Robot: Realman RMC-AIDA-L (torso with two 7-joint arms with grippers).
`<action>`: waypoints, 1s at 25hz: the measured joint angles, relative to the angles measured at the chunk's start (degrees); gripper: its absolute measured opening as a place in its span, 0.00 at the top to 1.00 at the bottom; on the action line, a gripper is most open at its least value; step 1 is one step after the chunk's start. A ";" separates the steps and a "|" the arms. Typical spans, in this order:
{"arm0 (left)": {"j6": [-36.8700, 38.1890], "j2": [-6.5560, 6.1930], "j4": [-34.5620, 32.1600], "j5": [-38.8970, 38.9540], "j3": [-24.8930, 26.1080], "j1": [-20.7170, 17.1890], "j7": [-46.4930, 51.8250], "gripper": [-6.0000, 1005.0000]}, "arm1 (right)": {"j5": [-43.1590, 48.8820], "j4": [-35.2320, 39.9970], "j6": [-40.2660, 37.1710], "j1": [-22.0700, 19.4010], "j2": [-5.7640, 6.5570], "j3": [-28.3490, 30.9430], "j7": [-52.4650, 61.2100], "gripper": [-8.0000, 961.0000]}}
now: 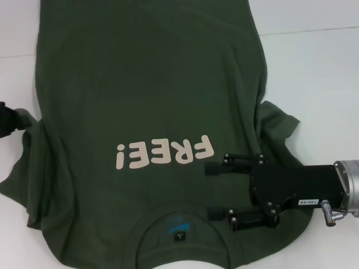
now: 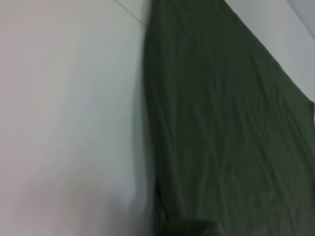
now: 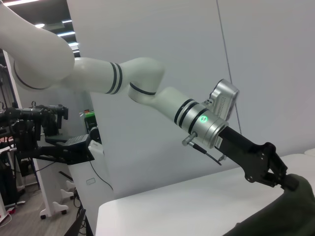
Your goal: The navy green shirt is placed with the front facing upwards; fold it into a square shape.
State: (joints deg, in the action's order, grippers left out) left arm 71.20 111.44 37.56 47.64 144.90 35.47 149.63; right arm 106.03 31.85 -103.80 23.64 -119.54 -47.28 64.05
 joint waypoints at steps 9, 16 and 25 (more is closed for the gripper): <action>0.08 1.44 -0.52 2.61 -0.10 1.88 0.36 0.97 | -0.03 -0.02 2.30 0.22 0.01 -0.04 -0.16 0.11; -1.23 3.65 -0.95 4.28 -0.02 2.72 0.46 0.97 | 0.08 0.05 3.46 1.03 0.04 -0.31 -0.15 0.11; -3.08 4.67 -0.54 6.14 -0.05 2.52 0.22 0.97 | 0.07 0.02 4.25 1.43 0.06 -0.52 -0.16 0.11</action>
State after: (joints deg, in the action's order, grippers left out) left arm 68.12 116.11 37.02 53.78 144.85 37.99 149.85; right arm 106.10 31.86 -99.55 25.08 -119.48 -47.80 63.89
